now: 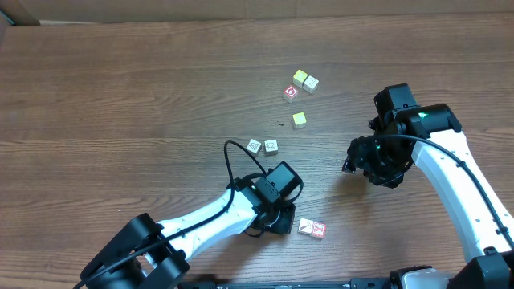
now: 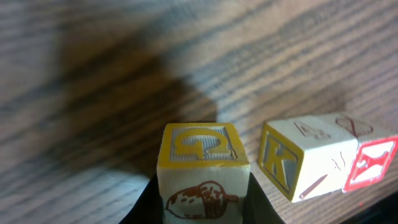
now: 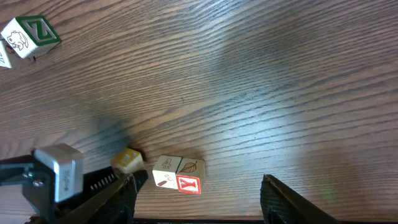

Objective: Flip 5 blocks

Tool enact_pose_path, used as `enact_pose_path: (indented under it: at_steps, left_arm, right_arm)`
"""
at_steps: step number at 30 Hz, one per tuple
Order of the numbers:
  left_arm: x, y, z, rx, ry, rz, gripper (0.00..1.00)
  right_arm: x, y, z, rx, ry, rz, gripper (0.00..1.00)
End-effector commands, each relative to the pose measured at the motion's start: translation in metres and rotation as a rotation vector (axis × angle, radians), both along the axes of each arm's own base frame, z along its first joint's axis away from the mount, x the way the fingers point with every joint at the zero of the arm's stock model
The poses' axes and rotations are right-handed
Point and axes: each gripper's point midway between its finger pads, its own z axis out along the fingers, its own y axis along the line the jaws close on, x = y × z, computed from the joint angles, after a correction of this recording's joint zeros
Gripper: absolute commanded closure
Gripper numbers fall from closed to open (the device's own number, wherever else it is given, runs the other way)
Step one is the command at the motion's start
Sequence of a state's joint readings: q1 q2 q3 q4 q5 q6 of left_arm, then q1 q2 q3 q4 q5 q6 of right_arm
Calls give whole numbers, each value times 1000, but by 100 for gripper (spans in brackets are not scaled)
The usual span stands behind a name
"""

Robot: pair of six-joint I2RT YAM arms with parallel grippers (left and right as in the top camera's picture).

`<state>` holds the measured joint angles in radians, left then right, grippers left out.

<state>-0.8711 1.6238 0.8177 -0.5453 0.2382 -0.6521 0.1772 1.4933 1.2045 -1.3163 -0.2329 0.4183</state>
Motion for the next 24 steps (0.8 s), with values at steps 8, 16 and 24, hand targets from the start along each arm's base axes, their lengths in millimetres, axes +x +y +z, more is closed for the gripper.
enact_pose_path:
  at_steps: [8,16,24]
  left_arm:
    - [-11,-5,-1,-2,15,-29,77]
    - [-7,-5,-2,4,-7,-25,59]
    - [-3,-9,0,-14,-22,-24,65]
  right_arm:
    - [6,2,10,15,-38,2,35]
    - [6,2,10,15,-37,2,35]
    - [6,2,10,15,-37,1,34]
